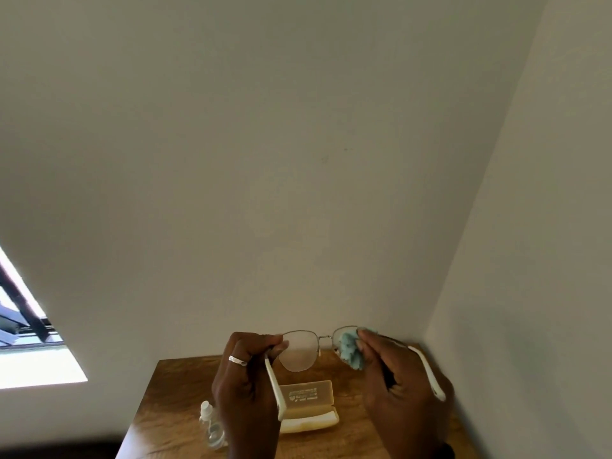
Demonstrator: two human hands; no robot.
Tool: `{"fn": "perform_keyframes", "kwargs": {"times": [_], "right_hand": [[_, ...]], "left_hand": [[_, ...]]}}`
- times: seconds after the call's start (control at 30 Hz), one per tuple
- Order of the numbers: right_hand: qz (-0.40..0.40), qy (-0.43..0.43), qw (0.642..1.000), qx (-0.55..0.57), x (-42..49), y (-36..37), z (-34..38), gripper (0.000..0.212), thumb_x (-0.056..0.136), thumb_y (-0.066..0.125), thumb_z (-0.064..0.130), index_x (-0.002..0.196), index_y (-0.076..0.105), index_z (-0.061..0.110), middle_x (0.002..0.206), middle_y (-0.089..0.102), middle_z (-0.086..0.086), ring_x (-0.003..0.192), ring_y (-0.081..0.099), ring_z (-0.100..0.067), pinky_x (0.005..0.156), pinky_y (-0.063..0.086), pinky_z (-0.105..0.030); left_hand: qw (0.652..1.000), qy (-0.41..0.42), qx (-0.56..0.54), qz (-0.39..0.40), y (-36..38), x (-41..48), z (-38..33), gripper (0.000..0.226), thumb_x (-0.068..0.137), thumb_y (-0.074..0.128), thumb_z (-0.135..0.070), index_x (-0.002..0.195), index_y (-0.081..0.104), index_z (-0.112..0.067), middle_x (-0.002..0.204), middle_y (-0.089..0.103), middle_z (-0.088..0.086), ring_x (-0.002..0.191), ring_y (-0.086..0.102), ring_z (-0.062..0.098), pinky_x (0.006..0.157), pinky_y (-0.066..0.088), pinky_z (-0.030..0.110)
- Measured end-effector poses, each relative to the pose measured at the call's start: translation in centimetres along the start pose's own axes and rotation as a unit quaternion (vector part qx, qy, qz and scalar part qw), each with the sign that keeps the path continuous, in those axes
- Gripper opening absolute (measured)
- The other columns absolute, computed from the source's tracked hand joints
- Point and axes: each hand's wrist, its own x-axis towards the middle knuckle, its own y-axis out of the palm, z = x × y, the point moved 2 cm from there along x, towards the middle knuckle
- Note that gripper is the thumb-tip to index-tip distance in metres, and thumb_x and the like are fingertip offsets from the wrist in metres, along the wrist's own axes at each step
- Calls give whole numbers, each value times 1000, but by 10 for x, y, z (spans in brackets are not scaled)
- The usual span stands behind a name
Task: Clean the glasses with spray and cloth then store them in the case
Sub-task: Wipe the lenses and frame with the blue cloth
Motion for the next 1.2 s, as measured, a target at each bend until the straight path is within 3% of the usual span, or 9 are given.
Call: {"fn": "perform_keyframes", "kwargs": {"times": [0.13, 0.3, 0.43, 0.5, 0.63, 0.87, 0.93, 1.03, 1.2], "right_hand": [[-1, -1, 999, 33, 9, 3, 10, 23, 82, 69, 27, 93, 79, 9, 91, 77, 1, 79, 69, -3, 70, 55, -17], [75, -3, 990, 116, 1, 6, 6, 22, 86, 67, 25, 102, 77, 14, 98, 76, 6, 85, 70, 0, 67, 60, -28], [51, -34, 997, 50, -2, -5, -1, 20, 85, 64, 28, 94, 79, 18, 94, 76, 6, 84, 67, 0, 70, 57, -27], [15, -42, 999, 11, 2, -7, -1, 21, 85, 63, 26, 91, 80, 16, 92, 77, 3, 80, 66, -3, 71, 53, -23], [12, -6, 999, 36, 7, 1, 1, 21, 84, 65, 25, 93, 79, 11, 94, 76, 3, 87, 63, -1, 84, 44, -3], [102, 11, 985, 136, -6, 8, -8, 23, 89, 62, 32, 106, 74, 22, 101, 75, 11, 90, 68, 0, 73, 59, -28], [88, -8, 991, 100, -5, 3, -8, 23, 89, 62, 32, 102, 76, 21, 98, 75, 8, 89, 66, 2, 78, 56, -21], [38, -20, 999, 33, 1, 0, -2, 23, 85, 63, 29, 93, 79, 14, 92, 76, 5, 88, 61, 1, 86, 42, -1], [49, 13, 997, 64, 4, 8, 0, 25, 86, 64, 31, 97, 79, 14, 94, 76, 6, 87, 64, 3, 81, 50, -9]], "left_hand": [[999, -14, -31, -6, 3, 2, -6, 12, 86, 55, -14, 86, 66, -12, 82, 69, 11, 79, 73, 26, 68, 59, 30], [1000, -9, -16, -5, -1, 6, -6, 11, 87, 55, -14, 88, 66, -15, 81, 70, 10, 79, 73, 21, 70, 57, 23], [1000, -14, -11, -11, -5, 1, 3, 13, 86, 55, -2, 86, 67, -8, 81, 70, 10, 79, 72, 22, 68, 57, 28], [1000, -12, -2, -12, -3, -2, 6, 18, 83, 53, 8, 84, 67, -4, 81, 70, 9, 78, 72, 21, 66, 58, 32], [1000, -10, -28, -9, 3, -3, 1, 14, 86, 53, -7, 85, 67, -6, 84, 69, 9, 80, 73, 24, 68, 59, 32], [1000, 4, 8, -6, -3, 2, 3, 11, 86, 58, -13, 87, 67, -19, 83, 70, 7, 79, 72, 23, 64, 59, 41], [1000, 5, 12, -4, -3, -1, 4, 11, 86, 59, -13, 85, 68, -20, 83, 70, 7, 78, 72, 24, 63, 58, 44], [1000, 10, 9, 3, 0, -6, 4, 13, 86, 58, -12, 88, 67, -21, 83, 69, 6, 78, 72, 24, 62, 58, 45], [999, 20, 31, -1, 2, -6, 8, 35, 83, 59, 8, 88, 68, -25, 84, 70, 3, 80, 73, 22, 65, 59, 40]]}}
